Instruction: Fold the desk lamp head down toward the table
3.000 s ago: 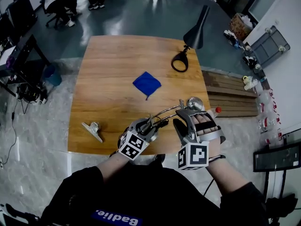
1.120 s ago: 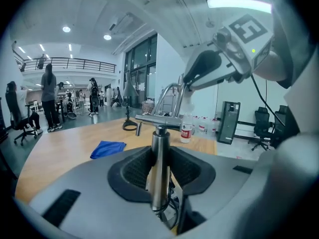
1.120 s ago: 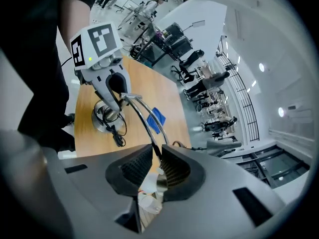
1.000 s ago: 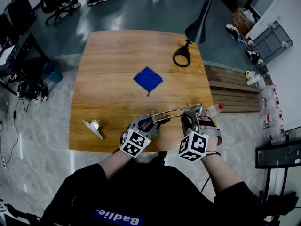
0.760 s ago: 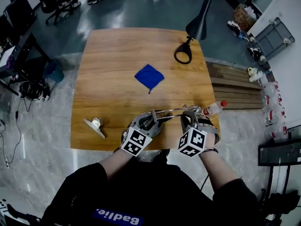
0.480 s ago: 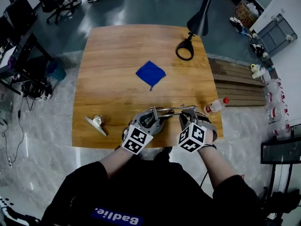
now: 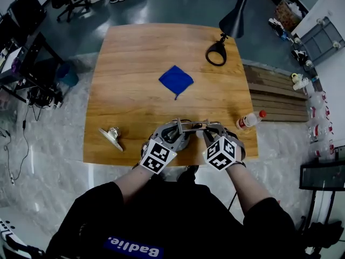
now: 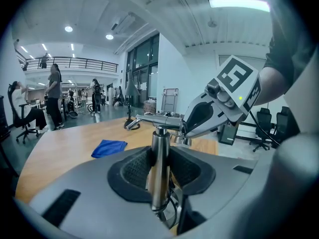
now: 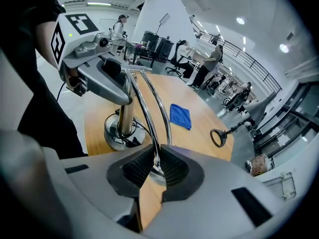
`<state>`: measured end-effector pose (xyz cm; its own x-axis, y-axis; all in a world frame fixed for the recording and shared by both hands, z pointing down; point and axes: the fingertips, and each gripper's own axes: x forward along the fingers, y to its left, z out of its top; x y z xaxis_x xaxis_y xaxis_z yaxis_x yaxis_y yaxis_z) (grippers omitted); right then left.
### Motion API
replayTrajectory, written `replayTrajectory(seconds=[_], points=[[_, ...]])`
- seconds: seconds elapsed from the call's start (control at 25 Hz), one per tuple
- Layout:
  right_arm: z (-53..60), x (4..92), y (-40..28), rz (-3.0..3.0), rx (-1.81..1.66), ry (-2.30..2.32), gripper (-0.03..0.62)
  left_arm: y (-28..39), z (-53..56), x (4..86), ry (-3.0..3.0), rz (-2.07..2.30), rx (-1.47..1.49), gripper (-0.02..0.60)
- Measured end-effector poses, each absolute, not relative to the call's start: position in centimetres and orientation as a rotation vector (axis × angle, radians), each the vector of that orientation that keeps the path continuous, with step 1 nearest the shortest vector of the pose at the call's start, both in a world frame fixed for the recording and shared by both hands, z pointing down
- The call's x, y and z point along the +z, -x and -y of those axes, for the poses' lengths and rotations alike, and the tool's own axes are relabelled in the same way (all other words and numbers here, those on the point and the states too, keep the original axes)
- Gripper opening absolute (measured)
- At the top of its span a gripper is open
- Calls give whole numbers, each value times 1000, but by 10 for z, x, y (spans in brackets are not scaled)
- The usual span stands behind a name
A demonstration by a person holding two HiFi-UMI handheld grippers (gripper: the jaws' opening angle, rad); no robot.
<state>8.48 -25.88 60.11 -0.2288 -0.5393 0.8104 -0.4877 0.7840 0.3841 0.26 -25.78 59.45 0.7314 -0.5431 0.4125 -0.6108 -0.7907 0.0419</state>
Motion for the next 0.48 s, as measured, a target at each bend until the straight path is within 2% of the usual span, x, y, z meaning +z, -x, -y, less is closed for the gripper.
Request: replayTrajectory(seconds=[0.48], points=[[258, 610, -79, 1886, -36, -797, 40, -1, 258, 597, -2744, 944, 576, 121]])
